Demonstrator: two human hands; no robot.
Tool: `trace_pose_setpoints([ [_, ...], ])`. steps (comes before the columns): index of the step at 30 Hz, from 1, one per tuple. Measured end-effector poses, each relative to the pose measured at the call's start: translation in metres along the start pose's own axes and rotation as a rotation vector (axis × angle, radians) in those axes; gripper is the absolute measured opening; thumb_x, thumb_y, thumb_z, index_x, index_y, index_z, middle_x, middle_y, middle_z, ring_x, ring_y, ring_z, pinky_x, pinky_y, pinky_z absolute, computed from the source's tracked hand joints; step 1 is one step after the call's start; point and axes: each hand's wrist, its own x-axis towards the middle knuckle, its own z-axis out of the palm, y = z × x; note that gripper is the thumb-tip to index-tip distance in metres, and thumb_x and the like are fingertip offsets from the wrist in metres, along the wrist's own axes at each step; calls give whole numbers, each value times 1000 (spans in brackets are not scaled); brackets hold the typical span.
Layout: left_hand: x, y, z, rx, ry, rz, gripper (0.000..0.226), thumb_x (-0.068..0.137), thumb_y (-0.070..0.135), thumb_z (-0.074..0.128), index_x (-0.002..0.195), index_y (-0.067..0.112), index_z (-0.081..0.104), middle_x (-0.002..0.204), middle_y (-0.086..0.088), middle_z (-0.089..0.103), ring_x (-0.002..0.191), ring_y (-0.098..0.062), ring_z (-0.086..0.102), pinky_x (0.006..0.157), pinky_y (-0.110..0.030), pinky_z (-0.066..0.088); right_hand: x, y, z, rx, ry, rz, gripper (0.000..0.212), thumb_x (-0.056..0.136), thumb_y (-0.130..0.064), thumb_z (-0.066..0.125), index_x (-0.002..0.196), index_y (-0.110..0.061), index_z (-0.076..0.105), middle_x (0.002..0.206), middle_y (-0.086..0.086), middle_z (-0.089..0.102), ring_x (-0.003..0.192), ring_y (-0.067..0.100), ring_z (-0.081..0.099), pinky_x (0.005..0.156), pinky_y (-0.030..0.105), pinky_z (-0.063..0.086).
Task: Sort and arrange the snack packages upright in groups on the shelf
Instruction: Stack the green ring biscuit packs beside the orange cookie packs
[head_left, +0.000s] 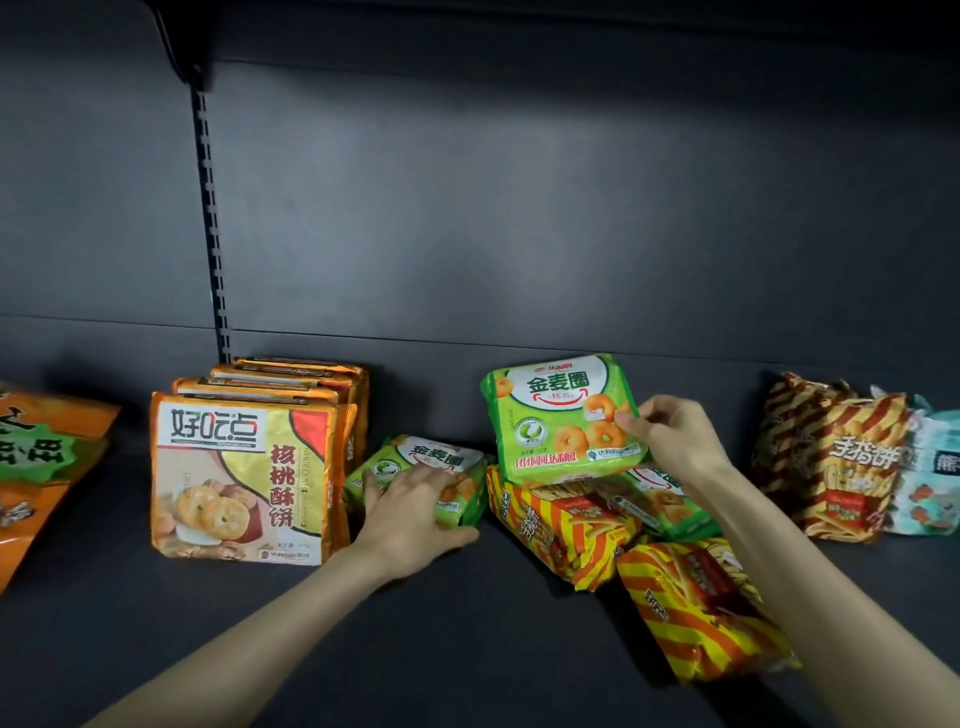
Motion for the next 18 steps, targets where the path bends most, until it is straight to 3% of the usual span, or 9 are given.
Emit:
trace_pose_setpoints([
  [5,-5,-2,-1,-29,57,109,51,89,35,57,137,25,44,143,4,46,136,-16,34,118,-46,7,-7,7,5,-7,21,17,31,88,-19,65,64,-12,48,76,10,65,83,33,67,66,41,54],
  [9,-15,-2,4,14,81,188,50,95,39,47,143,28,36,151,8,33,144,-15,19,118,-39,6,-10,9,12,-7,21,26,32,88,-20,65,64,-14,45,79,11,64,88,34,67,76,46,54],
  [12,-19,-1,8,-24,124,246,50,95,46,40,141,28,39,149,8,36,143,-16,24,117,-38,11,-11,9,14,25,6,39,31,89,-21,65,65,-14,46,82,12,66,88,33,68,79,53,55],
  [14,-24,3,9,-37,150,272,61,89,60,27,135,26,49,141,4,48,135,-20,40,113,-42,27,-10,10,12,21,-1,38,30,89,-22,65,66,-13,47,85,15,68,87,32,68,80,54,54],
  [16,-29,9,11,2,179,333,70,89,65,17,122,24,62,123,2,64,117,-23,60,95,-43,49,-12,10,8,26,-6,44,29,89,-22,64,67,-12,47,89,17,69,87,31,68,81,53,55],
  [18,-35,15,11,15,196,341,68,92,64,16,112,26,69,109,6,70,102,-17,68,80,-36,57,-13,13,4,36,-6,48,28,89,-22,64,68,-11,48,90,18,69,88,32,68,81,54,54],
])
